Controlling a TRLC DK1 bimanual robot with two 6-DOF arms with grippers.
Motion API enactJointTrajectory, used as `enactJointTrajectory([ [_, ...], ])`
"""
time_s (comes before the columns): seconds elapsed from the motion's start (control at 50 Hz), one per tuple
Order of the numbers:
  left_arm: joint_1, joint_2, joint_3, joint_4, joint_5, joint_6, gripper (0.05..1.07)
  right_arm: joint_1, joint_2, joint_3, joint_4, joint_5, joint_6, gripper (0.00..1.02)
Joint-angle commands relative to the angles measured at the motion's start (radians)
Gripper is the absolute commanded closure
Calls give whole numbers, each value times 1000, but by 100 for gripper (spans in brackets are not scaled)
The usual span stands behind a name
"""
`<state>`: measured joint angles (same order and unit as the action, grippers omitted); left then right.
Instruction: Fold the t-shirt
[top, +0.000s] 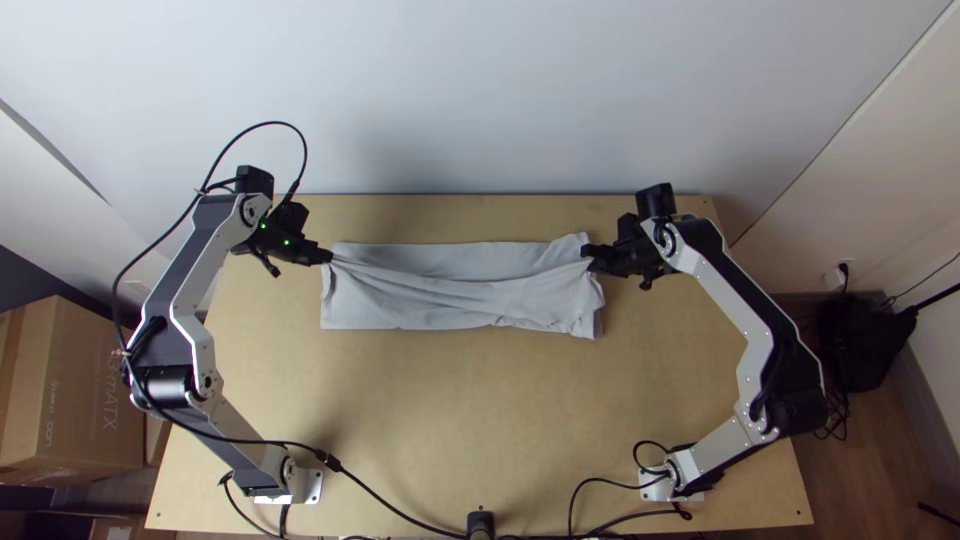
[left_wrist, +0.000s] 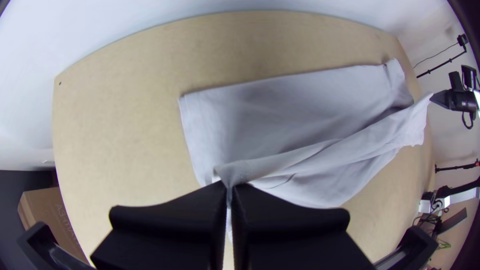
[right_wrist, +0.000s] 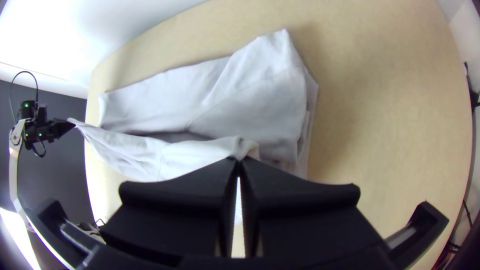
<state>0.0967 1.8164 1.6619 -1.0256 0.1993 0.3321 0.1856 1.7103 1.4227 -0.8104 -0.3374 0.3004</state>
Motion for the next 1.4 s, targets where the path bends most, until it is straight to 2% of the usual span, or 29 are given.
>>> enactJointTrajectory([
  [0.0,-2,73,85,-2,11,-7,105,-17,83,99,10,3,-18,100],
  [0.42,0,308,289,-30,11,-10,105,-48,382,418,8,9,-15,100],
  [0.76,5,382,323,-21,14,-44,105,-61,512,519,8,38,-14,98],
  [0.78,5,382,322,-21,19,-45,102,-61,515,519,8,41,-14,93],
  [0.8,5,382,318,-22,25,-47,94,-60,517,518,8,47,-15,88],
  [0.82,8,382,314,-22,34,-47,80,-60,517,518,8,51,-15,80],
  [0.84,9,382,311,-21,42,-47,64,-60,519,516,8,54,-15,72],
  [0.88,12,380,311,-19,43,-54,17,-61,519,518,5,55,-15,50],
  [0.9,14,379,311,-19,43,-57,7,-61,519,518,5,60,-15,41],
  [0.92,17,376,311,-19,46,-61,9,-63,515,518,2,66,-14,28],
  [0.96,26,370,311,-16,65,-67,9,-66,506,518,-1,83,-14,12],
  [1.0,37,362,311,-10,81,-77,9,-69,489,512,1,89,-12,4],
  [1.12,84,328,311,-18,143,-107,9,-95,419,484,16,97,-3,4],
  [1.3,167,242,237,-65,313,-113,9,-152,264,410,27,83,86,4],
  [1.34,186,222,206,-59,348,-108,9,-167,235,401,27,54,120,4],
  [1.38,202,215,185,-59,382,-107,9,-187,210,400,24,-11,164,4],
])
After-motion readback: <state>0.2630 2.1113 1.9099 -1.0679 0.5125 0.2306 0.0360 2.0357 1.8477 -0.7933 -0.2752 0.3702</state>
